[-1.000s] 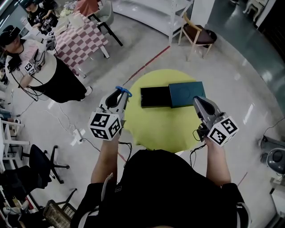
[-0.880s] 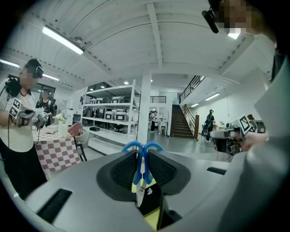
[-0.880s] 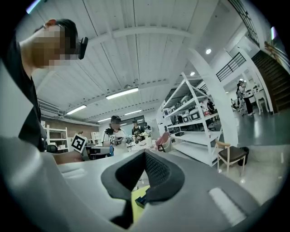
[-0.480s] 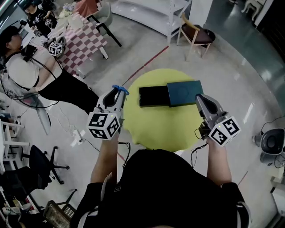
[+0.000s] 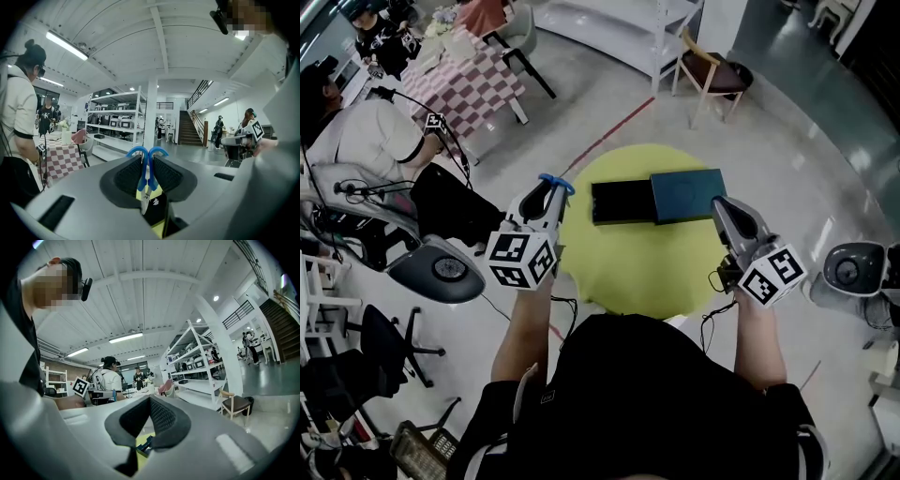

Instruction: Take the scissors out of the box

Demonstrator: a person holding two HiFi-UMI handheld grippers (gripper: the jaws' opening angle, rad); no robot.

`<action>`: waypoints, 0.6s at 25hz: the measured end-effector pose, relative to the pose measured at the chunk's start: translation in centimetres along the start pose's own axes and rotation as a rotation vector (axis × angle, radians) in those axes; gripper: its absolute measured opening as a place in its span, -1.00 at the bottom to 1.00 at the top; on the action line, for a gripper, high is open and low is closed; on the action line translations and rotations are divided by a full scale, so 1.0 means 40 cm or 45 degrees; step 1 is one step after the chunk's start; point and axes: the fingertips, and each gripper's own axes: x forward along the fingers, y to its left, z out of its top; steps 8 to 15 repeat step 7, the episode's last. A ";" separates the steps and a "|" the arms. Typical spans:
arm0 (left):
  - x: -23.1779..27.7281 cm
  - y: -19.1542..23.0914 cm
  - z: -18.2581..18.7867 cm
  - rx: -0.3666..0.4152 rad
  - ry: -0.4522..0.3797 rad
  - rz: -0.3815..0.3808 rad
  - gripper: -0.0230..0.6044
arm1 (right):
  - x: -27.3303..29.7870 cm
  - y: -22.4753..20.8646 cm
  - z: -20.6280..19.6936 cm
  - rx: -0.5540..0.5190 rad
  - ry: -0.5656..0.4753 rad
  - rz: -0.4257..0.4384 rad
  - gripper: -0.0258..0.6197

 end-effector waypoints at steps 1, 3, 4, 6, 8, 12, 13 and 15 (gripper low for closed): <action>0.001 0.000 -0.001 -0.001 0.001 0.000 -0.66 | 0.001 0.000 -0.001 0.001 -0.001 0.002 -0.90; 0.002 -0.001 -0.004 -0.005 0.003 0.001 -0.66 | -0.001 0.001 -0.004 0.002 0.000 0.006 -0.90; 0.002 -0.002 -0.006 -0.006 0.004 0.002 -0.66 | -0.003 0.001 -0.005 0.002 0.000 0.007 -0.90; 0.001 -0.004 -0.008 -0.007 0.006 0.003 -0.66 | -0.007 0.000 -0.007 0.002 0.000 0.009 -0.90; 0.001 -0.005 -0.009 -0.008 0.007 0.004 -0.66 | -0.008 0.000 -0.008 0.002 0.000 0.009 -0.90; 0.001 -0.005 -0.009 -0.008 0.007 0.004 -0.66 | -0.008 0.000 -0.008 0.002 0.000 0.009 -0.90; 0.001 -0.005 -0.009 -0.008 0.007 0.004 -0.66 | -0.008 0.000 -0.008 0.002 0.000 0.009 -0.90; 0.001 -0.005 -0.009 -0.008 0.007 0.004 -0.66 | -0.008 0.000 -0.008 0.002 0.000 0.009 -0.90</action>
